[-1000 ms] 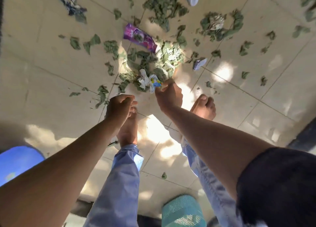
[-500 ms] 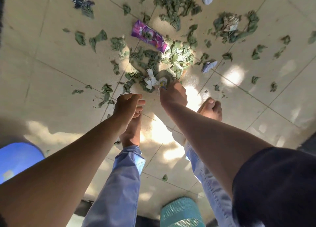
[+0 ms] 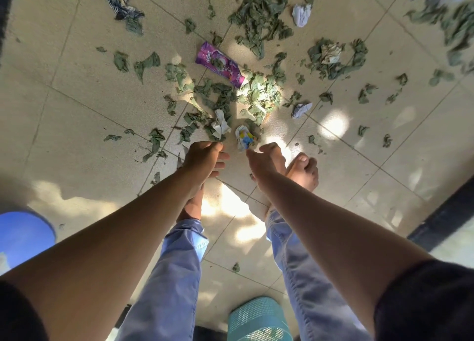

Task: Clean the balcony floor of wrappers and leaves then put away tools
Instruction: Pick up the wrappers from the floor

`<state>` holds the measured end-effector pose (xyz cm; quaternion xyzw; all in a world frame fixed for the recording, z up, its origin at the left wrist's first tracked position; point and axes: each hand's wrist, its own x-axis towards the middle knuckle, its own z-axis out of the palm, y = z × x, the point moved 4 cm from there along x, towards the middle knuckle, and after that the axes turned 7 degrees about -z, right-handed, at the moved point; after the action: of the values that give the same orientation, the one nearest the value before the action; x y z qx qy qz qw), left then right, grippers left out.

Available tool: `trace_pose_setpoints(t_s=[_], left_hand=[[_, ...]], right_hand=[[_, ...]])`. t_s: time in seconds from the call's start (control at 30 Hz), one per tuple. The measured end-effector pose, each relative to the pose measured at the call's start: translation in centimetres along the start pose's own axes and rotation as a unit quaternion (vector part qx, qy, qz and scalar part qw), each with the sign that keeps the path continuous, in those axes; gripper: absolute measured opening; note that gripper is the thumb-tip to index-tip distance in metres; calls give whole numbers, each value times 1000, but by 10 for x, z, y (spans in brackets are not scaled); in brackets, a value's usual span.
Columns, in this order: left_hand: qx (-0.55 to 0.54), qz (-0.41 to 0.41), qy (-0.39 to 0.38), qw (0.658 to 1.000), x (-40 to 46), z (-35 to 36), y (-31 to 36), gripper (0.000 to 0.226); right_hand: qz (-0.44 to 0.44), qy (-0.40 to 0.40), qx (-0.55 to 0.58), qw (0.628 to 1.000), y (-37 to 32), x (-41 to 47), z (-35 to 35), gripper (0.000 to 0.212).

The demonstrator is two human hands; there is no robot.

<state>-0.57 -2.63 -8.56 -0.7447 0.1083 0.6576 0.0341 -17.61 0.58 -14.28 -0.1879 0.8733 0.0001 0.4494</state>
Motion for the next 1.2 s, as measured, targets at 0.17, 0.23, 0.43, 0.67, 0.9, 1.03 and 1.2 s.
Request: trace_pose_setpoints(t_s=[0.17, 0.23, 0.43, 0.67, 0.9, 1.03, 1.2], left_hand=[[17, 14, -5, 1000, 12, -2, -9, 36], [14, 8, -8, 1000, 17, -3, -18, 36], [8, -8, -19, 1000, 15, -13, -36, 35], [-68, 2, -43, 997, -3, -21, -20, 43], [-114, 42, -56, 991, -4, -35, -11, 17], [-166, 21, -2, 986, 7, -55, -14, 16], [-191, 14, -13, 981, 16, -76, -23, 14]], right_hand=[[140, -14, 131, 981, 0, 18, 40, 51], [172, -27, 189, 966, -1, 22, 52, 46], [144, -103, 209, 962, 1, 0, 37, 29], [16, -324, 187, 927, -13, -51, 8, 25], [-105, -438, 87, 889, -45, -71, 11, 11], [-214, -296, -63, 929, -59, -49, 20, 22], [-300, -70, -130, 942, -68, -18, 33, 27]])
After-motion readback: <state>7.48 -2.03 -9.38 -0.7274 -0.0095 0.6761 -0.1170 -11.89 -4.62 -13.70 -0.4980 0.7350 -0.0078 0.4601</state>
